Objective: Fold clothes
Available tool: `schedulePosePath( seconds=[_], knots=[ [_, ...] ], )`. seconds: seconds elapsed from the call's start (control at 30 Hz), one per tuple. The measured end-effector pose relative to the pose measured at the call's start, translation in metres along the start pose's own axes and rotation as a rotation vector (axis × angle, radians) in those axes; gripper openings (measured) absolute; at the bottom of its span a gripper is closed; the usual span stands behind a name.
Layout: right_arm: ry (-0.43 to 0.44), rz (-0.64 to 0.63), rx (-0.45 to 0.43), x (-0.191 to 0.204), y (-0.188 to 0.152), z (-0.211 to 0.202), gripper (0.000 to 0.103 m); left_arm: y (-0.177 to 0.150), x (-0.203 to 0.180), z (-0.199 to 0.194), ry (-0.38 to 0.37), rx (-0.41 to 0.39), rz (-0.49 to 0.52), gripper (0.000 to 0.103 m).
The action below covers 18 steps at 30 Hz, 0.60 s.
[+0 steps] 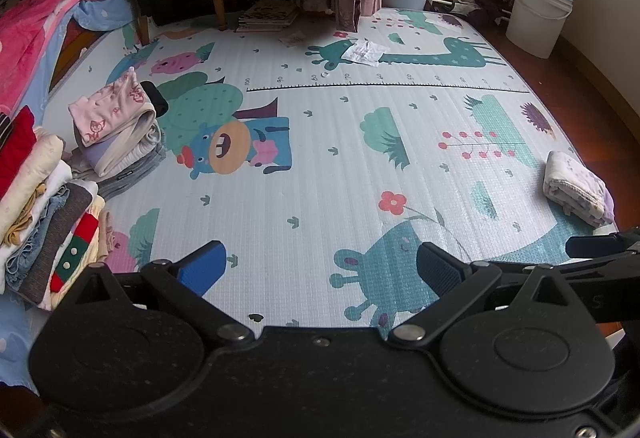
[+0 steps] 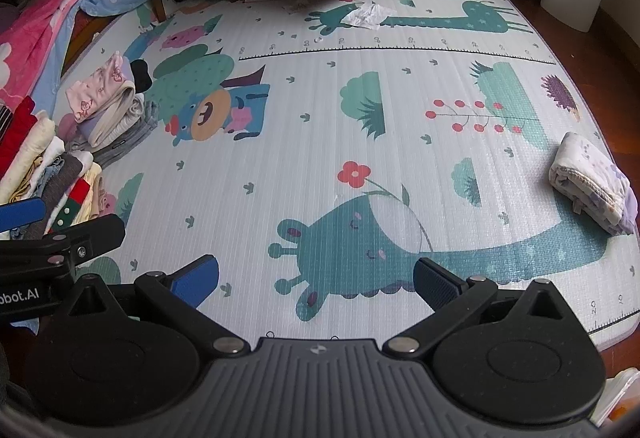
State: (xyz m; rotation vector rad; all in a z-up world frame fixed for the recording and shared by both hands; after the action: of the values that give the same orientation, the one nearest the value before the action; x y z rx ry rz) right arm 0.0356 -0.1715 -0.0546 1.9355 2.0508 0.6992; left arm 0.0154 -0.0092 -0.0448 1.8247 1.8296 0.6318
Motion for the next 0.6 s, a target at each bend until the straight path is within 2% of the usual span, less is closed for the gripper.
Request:
schedulePosePath(
  seconds=[0.6],
  knots=[
    [0.001, -0.001, 0.008, 0.0004, -0.0004, 0.0012, 0.103, 0.0007, 0.0062, 0.0034, -0.003, 0.004, -0.002, 0.103]
  ],
)
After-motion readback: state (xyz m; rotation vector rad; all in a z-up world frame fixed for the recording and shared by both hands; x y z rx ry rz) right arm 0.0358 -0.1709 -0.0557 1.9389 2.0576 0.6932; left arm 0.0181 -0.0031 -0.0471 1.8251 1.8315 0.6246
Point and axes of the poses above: each gripper's, at about its wrist camera, not at the fingertips, and z roughly the way its jaws point, x to its left, y to its top, the point moved 4 cm from there along z, roughly the way its jaws point, and after that the axes turned 1 degree about -z, right-handed, at the moved point
